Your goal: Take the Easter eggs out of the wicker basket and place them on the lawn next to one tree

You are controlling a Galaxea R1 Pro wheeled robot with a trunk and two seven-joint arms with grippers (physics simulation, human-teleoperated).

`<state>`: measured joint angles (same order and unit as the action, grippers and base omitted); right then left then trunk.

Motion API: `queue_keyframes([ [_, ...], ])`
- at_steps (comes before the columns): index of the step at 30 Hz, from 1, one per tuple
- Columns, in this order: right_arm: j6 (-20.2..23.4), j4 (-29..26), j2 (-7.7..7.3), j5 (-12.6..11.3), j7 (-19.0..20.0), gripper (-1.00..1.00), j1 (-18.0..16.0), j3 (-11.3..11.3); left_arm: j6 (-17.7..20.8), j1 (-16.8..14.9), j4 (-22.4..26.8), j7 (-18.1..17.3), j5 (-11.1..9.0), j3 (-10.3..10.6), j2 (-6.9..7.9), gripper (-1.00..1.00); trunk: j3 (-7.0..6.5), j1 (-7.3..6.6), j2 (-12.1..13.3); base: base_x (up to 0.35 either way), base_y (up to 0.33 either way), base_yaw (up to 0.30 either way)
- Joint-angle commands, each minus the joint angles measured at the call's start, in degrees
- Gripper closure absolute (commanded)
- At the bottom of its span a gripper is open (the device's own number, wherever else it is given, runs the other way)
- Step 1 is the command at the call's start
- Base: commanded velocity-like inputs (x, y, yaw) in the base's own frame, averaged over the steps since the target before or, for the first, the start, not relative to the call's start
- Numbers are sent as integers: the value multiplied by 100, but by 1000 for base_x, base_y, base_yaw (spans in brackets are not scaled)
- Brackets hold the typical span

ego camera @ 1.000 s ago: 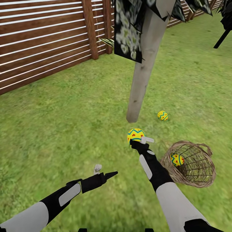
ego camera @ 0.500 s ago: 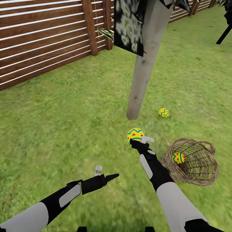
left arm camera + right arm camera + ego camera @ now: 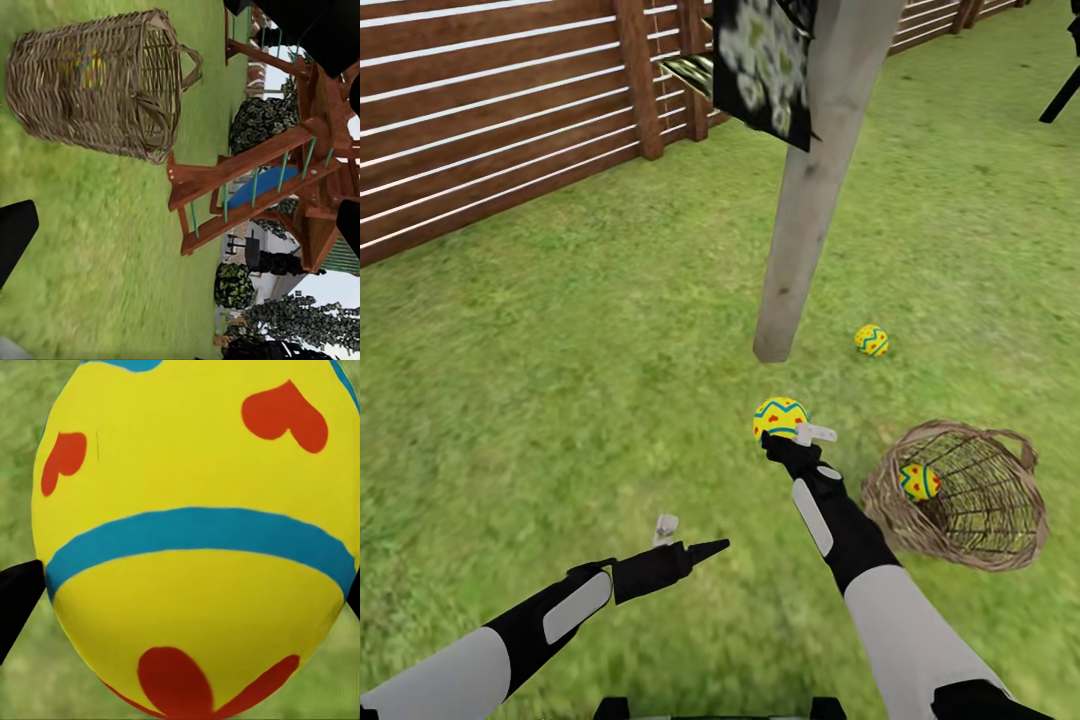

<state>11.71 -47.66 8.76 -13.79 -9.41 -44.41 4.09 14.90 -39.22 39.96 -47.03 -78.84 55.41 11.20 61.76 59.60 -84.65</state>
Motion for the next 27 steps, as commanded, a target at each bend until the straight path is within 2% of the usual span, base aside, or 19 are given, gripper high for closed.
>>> queue_keyframes([
  [1, 29, -8, 0, -53, 43, 100, 1, 21, 49, -6, 3, -8, -61, 23, 5, -100, 31, 22, -44, 0, 0, 0],
  [3, 38, 0, -2, -53, 407, 100, 2, 21, 48, -6, 3, -12, -61, 23, 5, -100, 84, 66, -124, 0, 0, 0],
  [5, 42, 1, -6, -53, 523, 100, 2, 21, 48, -6, 8, -14, -61, 23, 1, -100, 138, 110, -204, 0, 0, 0],
  [27, 51, 3, 3, -45, 545, 100, 2, 22, 48, -6, 38, -14, -61, 23, -1, -100, 726, 593, -1086, 0, 0, 0],
])
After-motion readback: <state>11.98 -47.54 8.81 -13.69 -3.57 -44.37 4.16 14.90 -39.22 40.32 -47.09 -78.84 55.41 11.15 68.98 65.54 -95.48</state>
